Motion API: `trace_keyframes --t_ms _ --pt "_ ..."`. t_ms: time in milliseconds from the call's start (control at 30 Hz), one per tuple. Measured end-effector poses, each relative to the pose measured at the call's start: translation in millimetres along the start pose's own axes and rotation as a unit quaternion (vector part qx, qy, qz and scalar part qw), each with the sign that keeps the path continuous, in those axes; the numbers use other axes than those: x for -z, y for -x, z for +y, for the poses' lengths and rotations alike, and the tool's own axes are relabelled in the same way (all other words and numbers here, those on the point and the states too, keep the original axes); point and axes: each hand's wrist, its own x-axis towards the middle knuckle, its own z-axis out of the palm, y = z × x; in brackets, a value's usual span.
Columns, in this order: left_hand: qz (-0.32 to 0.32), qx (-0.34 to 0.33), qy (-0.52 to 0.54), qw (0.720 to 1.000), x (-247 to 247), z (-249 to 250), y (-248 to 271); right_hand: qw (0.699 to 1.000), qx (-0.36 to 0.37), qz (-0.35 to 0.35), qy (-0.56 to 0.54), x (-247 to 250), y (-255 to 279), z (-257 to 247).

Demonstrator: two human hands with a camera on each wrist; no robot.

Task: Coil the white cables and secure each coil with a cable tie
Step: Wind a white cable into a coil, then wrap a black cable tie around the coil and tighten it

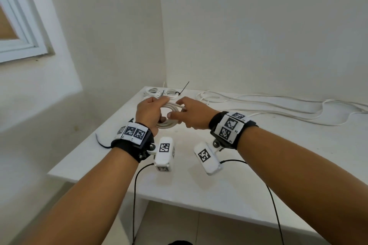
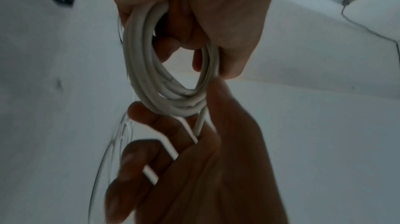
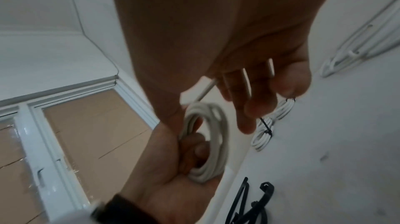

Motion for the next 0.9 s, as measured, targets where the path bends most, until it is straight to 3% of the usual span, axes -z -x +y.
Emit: trace_keyframes --t_ms 133,300,533,700,900 --pt "0.095 0.0 0.018 0.995 50.5 2.6 -21.1 0.992 -0.027 -0.097 -0.073 -21.0 -24.7 -4.5" --pt "0.135 0.007 0.049 0.99 92.0 2.3 -31.9 0.993 0.015 -0.075 0.087 -53.8 -58.2 -11.4" --pt "0.15 0.009 0.059 0.987 114.7 -1.2 -35.6 0.976 0.019 -0.085 0.199 -81.9 -82.4 -22.5" --pt "0.141 0.009 0.065 0.988 113.5 -2.4 -36.7 0.981 -0.009 -0.062 0.181 -75.2 -83.9 -15.7" --pt "0.095 0.018 0.073 0.993 85.2 -7.1 -31.6 0.992 -0.036 0.031 0.119 -38.9 -77.0 2.9"
